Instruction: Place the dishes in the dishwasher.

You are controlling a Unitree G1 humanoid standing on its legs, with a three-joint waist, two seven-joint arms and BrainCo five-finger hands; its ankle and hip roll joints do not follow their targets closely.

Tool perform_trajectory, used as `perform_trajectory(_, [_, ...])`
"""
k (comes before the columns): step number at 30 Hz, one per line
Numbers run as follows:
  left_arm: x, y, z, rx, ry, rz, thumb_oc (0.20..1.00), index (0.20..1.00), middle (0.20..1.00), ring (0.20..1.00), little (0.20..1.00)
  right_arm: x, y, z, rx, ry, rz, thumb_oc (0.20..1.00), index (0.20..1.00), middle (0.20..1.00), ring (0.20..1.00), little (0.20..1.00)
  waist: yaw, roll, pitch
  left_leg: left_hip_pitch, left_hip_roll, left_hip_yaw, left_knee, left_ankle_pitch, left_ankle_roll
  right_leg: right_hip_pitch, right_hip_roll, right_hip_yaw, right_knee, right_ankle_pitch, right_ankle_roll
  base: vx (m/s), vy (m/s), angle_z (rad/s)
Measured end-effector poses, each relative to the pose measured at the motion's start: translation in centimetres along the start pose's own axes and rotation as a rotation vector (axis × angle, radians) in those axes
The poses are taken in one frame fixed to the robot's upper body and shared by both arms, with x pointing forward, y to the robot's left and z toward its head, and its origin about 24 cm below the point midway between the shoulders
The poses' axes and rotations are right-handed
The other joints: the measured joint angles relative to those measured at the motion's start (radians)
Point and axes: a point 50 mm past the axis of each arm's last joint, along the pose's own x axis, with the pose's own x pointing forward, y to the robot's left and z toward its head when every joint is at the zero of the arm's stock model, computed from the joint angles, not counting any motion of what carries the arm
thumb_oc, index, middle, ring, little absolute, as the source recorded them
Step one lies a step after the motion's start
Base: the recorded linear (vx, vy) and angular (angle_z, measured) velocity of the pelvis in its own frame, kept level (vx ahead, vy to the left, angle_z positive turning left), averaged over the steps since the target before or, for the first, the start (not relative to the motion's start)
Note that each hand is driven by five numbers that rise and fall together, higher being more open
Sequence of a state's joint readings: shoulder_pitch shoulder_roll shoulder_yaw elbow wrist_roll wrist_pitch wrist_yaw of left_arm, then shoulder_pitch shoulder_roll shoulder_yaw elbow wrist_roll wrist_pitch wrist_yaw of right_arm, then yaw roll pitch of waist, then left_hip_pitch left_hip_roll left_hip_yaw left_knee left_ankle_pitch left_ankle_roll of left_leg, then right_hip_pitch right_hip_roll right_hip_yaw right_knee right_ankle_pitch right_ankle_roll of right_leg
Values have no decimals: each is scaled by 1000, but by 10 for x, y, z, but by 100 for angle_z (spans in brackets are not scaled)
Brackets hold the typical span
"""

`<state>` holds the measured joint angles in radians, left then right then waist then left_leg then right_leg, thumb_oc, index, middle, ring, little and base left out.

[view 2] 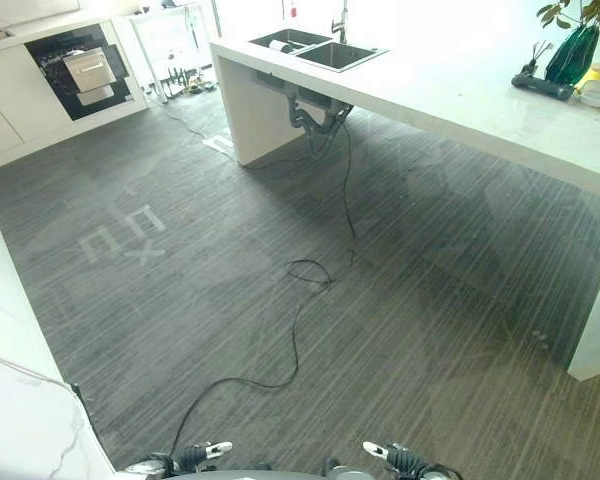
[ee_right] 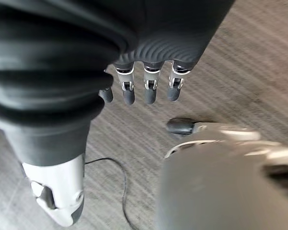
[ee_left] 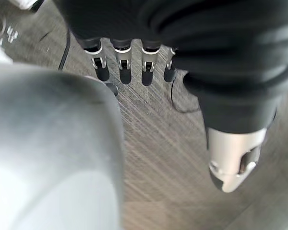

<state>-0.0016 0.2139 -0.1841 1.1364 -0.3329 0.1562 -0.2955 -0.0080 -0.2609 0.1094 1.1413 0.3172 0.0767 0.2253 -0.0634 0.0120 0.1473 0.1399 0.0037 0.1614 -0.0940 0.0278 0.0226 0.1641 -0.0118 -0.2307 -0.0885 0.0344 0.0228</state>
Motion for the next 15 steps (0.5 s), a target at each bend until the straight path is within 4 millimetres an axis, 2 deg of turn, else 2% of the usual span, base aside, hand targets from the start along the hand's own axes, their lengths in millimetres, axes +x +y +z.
perform_trajectory(4, [-2,5,2,-65,-10,12,1000,1000,1000,1000,1000,1,5,6,28,-24,13,1000,1000,1000,1000,1000,0,-8,1,-9,10,-10,53,-14,-25,10,9,-4,0,-15,-9,52,-118,5])
perform_trajectory(5, [-2,6,8,-68,-28,14,1000,1000,1000,1000,1000,2,5,12,30,-36,17,1000,1000,1000,1000,1000,2,-14,9,-45,15,-9,133,-31,-48,2,9,-1,2,-31,-33,79,-72,4])
perform_trajectory(6, [-3,8,16,-86,-58,22,1000,1000,1000,1000,1000,3,7,20,25,-56,22,1000,1000,1000,1000,1000,6,-24,25,-127,19,-13,297,-50,-78,-10,2,4,24,-39,-49,153,23,11])
perform_trajectory(7, [-6,10,52,-64,-172,24,1000,1000,1000,1000,1000,4,9,35,13,-96,28,1000,1000,1000,1000,1000,21,-32,69,-336,44,-22,640,-27,-128,-50,-13,11,104,-71,-78,297,204,5])
perform_trajectory(8, [-10,12,68,-30,-218,27,1000,1000,1000,1000,1000,4,7,42,5,-106,22,1000,1000,1000,1000,1000,38,-20,96,-414,62,-33,737,-19,-136,-49,-13,14,119,-75,-77,378,271,-10])
perform_trajectory(9, [-11,11,75,8,-223,11,1000,1000,1000,1000,1000,3,2,48,-2,-106,9,1000,1000,1000,1000,1000,48,4,112,-438,76,-32,570,-24,-134,-48,-8,16,133,-83,-65,491,347,-23])
perform_trajectory(11, [-4,3,58,16,-145,-10,1000,1000,1000,1000,1000,1,-6,49,-11,-101,-10,1000,1000,1000,1000,1000,39,71,120,-410,129,-34,248,11,-146,-23,30,23,143,-97,-69,531,378,-26])
perform_trajectory(12, [2,-4,46,-20,-99,-3,1000,1000,1000,1000,1000,0,-7,43,-8,-85,-14,1000,1000,1000,1000,1000,41,78,131,-398,177,36,106,26,-141,-5,42,15,137,-108,-68,433,359,-1])
perform_trajectory(14, [-1,4,49,-13,-98,18,1000,1000,1000,1000,1000,-1,-11,31,5,-60,-25,1000,1000,1000,1000,1000,38,54,144,-377,185,83,109,33,-130,41,32,-8,123,-131,-51,335,391,27])
perform_trajectory(15, [-1,6,46,-10,-83,26,1000,1000,1000,1000,1000,-2,-13,28,9,-54,-29,1000,1000,1000,1000,1000,39,40,145,-344,185,99,110,38,-121,60,23,-10,125,-140,-25,288,394,21])
